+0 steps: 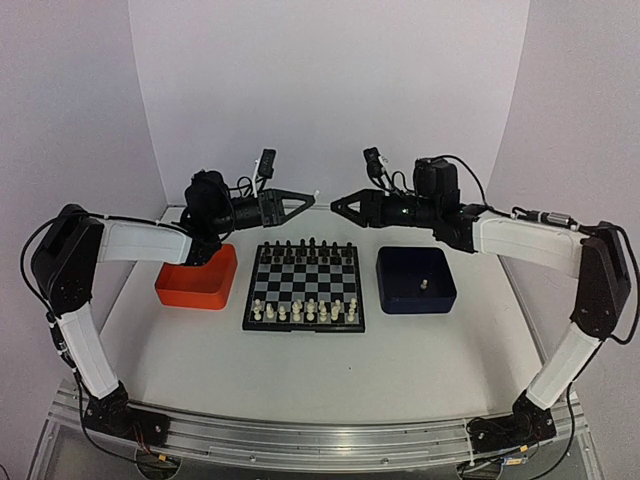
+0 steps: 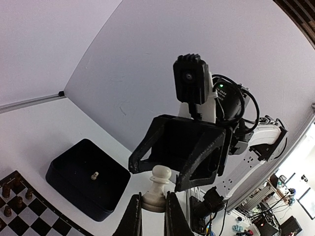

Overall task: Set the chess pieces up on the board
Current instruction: Place the chess piece on the chessboard.

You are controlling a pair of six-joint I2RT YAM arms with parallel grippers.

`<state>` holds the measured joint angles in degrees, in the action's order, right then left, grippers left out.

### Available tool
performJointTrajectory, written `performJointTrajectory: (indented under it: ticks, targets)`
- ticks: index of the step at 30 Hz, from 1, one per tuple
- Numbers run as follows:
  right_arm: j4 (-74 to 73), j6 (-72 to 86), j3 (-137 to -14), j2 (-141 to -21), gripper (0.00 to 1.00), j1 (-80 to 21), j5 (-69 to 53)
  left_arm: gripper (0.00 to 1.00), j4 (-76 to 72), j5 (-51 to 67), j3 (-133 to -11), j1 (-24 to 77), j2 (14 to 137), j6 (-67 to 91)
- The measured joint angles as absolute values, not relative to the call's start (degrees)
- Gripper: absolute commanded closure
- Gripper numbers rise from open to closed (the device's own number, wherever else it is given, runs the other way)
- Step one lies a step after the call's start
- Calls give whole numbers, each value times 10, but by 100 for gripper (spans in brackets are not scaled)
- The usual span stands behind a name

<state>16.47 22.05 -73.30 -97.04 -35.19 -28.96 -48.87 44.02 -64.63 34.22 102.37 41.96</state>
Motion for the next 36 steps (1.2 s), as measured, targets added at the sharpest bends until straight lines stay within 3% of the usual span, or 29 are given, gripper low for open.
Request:
performJointTrajectory:
  ticks: [14,36]
  targets:
    - [401,348,-732,-1024,72,-358,-346,100,-601,412,-617,345,1021,466]
    - [426,373,-793,-1084,75,-358,-388,100,-598,409,-617,345,1021,470]
